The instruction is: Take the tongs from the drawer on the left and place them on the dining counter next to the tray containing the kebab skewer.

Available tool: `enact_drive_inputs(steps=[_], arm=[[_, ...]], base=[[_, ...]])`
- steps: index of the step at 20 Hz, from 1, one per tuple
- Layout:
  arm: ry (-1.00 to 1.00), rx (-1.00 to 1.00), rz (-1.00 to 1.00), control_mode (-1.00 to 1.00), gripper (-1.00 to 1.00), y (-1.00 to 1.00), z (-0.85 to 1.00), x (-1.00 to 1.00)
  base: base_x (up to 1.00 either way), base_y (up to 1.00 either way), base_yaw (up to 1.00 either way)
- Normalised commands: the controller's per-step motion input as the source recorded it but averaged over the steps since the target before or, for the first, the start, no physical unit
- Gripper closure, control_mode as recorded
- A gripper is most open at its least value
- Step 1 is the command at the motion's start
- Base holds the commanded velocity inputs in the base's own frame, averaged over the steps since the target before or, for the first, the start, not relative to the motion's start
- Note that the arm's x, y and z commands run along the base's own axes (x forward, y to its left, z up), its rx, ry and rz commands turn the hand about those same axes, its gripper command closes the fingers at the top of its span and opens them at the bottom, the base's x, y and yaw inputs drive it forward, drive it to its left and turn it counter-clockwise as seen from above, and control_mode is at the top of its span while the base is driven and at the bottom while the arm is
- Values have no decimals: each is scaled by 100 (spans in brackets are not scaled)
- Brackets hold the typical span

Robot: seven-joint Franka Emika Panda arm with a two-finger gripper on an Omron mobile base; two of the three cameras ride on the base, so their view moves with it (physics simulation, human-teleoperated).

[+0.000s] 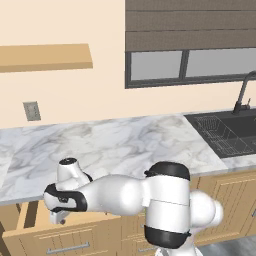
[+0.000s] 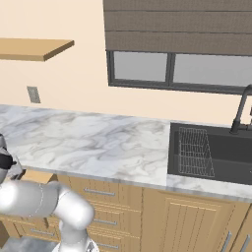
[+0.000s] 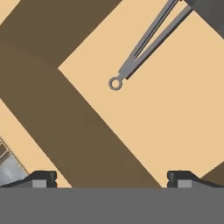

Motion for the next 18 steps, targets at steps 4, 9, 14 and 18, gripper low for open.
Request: enact_drive_inputs(steps=[4, 9, 14, 18], arm=[[0, 0, -3, -100, -100, 0, -18, 0], [7, 0, 0, -100, -100, 0, -29, 0], [12, 0, 0, -100, -100, 0, -39, -6], [7, -2, 0, -100, -100, 4, -60, -46]], base=[[0, 0, 0], [0, 0, 0], [0, 0, 0], [0, 0, 0]])
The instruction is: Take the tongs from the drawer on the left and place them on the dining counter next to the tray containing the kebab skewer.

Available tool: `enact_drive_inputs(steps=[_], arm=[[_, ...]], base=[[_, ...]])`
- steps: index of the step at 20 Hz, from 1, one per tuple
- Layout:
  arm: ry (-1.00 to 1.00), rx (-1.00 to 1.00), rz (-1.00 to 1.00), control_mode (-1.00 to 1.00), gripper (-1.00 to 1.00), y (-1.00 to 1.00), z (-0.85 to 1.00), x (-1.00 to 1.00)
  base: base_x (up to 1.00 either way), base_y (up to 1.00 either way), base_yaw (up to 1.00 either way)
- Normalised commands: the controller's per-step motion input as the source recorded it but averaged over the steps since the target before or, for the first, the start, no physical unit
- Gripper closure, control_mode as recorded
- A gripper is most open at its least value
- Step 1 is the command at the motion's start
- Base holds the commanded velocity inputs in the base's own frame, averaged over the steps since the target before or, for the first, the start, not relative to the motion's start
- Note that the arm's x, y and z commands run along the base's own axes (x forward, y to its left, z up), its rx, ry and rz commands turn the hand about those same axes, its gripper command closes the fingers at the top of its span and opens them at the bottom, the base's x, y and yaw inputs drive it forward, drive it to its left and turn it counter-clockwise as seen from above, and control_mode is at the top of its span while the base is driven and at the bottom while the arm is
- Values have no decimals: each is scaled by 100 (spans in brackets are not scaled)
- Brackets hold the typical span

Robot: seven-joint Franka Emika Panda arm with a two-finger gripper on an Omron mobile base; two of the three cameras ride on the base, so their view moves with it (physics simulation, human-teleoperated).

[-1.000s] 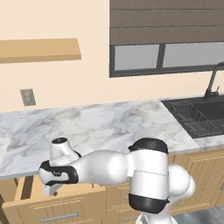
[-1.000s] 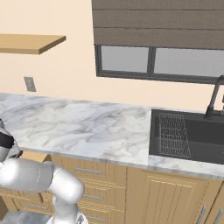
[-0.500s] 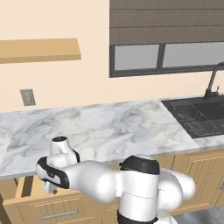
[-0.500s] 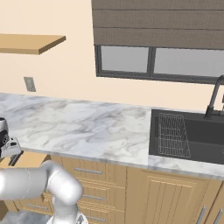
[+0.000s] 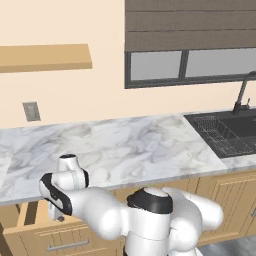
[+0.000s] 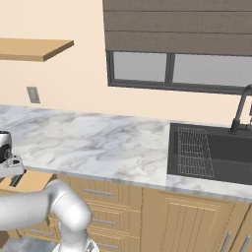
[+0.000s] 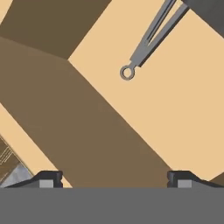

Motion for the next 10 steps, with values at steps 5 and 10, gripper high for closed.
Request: enact_drive_inputs(steps=[5, 10], arm=[[4, -3, 0, -100, -100, 8, -68, -69], [0, -4, 0, -100, -100, 16, -80, -84]], base=[[0, 0, 0], [0, 0, 0]])
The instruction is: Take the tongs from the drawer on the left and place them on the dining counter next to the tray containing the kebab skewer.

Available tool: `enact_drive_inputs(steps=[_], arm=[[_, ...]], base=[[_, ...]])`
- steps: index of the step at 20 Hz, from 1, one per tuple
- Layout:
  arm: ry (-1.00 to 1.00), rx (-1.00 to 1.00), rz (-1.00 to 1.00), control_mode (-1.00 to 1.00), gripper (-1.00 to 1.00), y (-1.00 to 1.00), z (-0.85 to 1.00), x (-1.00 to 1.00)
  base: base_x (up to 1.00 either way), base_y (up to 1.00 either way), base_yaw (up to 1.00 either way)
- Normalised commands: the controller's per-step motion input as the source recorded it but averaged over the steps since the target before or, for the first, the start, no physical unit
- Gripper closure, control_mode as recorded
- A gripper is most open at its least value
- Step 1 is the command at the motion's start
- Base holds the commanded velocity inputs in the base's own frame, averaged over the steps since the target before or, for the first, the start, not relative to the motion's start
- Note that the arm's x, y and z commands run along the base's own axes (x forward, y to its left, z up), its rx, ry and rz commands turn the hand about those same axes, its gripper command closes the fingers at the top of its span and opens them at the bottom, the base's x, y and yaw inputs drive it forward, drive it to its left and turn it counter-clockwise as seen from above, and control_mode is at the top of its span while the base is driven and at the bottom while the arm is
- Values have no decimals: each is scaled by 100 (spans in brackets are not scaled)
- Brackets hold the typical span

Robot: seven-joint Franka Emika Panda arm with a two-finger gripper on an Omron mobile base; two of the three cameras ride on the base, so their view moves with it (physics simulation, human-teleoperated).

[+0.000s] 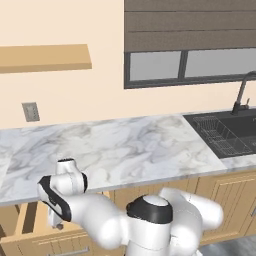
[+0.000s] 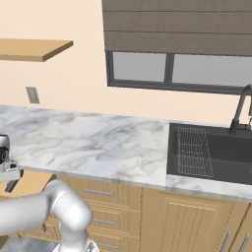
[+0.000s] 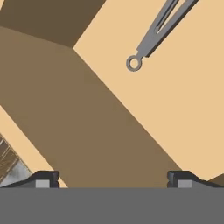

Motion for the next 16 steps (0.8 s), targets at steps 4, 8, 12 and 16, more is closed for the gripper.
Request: enact_drive_inputs(steps=[4, 8, 12, 16], arm=[[1, -2, 0, -100, -100, 13, -75, -91], [2, -1, 0, -100, -100, 9, -72, -98], [0, -1, 0, -100, -100, 5, -62, -92], [0, -1, 0, -100, -100, 0, -19, -60]], base=[[0, 0, 0], [0, 0, 0], [0, 0, 0], [0, 0, 0]])
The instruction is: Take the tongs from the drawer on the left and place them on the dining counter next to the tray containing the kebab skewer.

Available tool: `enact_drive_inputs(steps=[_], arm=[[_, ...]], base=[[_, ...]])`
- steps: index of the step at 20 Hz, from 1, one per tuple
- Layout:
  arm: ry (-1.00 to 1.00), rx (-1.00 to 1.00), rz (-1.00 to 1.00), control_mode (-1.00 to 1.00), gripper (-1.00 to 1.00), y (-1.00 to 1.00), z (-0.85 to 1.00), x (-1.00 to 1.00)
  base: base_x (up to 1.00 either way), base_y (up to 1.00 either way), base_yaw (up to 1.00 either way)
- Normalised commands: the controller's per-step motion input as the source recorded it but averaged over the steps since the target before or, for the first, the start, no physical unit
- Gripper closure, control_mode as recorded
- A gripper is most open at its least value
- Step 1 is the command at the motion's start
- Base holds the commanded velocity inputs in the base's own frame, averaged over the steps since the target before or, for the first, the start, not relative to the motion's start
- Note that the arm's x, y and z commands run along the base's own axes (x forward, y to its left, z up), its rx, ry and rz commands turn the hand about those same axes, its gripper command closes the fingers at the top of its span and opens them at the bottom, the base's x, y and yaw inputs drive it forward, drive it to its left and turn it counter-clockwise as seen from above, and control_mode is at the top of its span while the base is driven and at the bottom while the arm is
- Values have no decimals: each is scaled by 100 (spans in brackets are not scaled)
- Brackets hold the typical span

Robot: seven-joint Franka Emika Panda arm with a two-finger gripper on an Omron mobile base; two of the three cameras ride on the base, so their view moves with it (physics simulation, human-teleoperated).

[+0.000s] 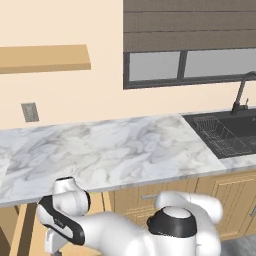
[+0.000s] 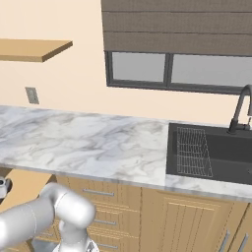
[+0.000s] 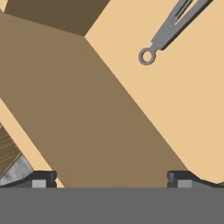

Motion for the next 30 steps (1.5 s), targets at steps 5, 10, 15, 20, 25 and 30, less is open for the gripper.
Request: enact_drive_inputs(steps=[5, 10, 15, 20, 25, 30], arm=[[1, -4, -8, -100, -100, 0, 36, -16], [2, -9, -5, -100, -100, -4, 59, 7], [-11, -13, 0, -100, -100, 0, 10, 22], [-17, -11, 0, -100, -100, 0, 19, 42], [-6, -7, 0, -100, -100, -10, 46, 37], [-5, -5, 0, -100, -100, -31, 33, 52]], base=[[0, 0, 0], [0, 0, 0], [0, 0, 0], [0, 0, 0], [0, 0, 0], [0, 0, 0]])
